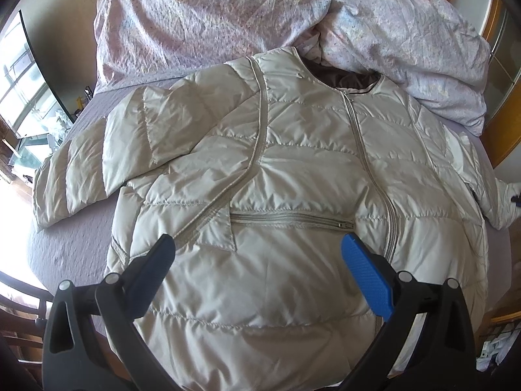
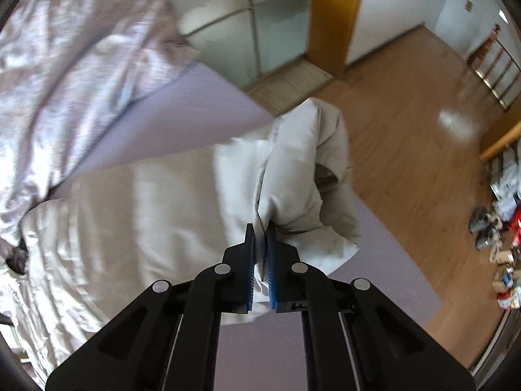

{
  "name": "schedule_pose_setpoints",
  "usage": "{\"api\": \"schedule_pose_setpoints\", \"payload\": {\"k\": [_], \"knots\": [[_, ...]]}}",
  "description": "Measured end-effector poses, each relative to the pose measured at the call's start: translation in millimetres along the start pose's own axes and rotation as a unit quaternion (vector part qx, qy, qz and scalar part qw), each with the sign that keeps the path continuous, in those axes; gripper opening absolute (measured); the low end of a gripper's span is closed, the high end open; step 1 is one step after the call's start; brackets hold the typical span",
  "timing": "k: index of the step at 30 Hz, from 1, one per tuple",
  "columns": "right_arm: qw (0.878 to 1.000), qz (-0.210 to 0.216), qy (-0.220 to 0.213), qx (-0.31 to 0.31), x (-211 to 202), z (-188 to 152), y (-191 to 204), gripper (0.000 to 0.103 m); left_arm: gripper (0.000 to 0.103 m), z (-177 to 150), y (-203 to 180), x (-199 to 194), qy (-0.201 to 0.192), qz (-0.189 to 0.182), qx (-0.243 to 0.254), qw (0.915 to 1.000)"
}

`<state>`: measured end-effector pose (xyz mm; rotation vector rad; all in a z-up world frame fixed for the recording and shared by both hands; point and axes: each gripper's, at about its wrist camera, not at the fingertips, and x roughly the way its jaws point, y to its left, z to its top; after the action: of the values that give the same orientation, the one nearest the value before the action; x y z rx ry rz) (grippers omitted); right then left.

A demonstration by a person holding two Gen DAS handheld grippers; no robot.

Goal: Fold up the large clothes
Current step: 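Fold the held sleeve across the jacket front with the right gripper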

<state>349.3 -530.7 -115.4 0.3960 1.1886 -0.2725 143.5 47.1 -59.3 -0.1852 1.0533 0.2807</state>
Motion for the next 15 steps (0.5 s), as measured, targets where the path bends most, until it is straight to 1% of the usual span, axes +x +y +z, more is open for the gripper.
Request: {"api": "schedule_pose_setpoints", "payload": {"k": [6,8,12,14,15], "knots": [[0.997,0.048,0.01,-0.06,-9,-8,81,0.001,0.101,3,17,0,-0.005,-0.005,-0.009,0.9999],[0.994,0.068,0.017,-0.078,-9,-15,109,0.0,0.101,4,25,-1,-0.007,-0.005,-0.014,0.9999],[0.989,0.083,0.024,-0.122,-8,-34,165,0.0,0.101,5,42,-1,-0.009,-0.006,-0.029,0.9995],[0.989,0.078,0.012,-0.127,-9,-40,180,0.0,0.101,5,49,-1,-0.009,-0.004,-0.035,0.9993],[0.99,0.075,0.008,-0.123,-9,-39,180,0.0,0.101,6,54,-1,-0.009,-0.004,-0.038,0.9992]]}}
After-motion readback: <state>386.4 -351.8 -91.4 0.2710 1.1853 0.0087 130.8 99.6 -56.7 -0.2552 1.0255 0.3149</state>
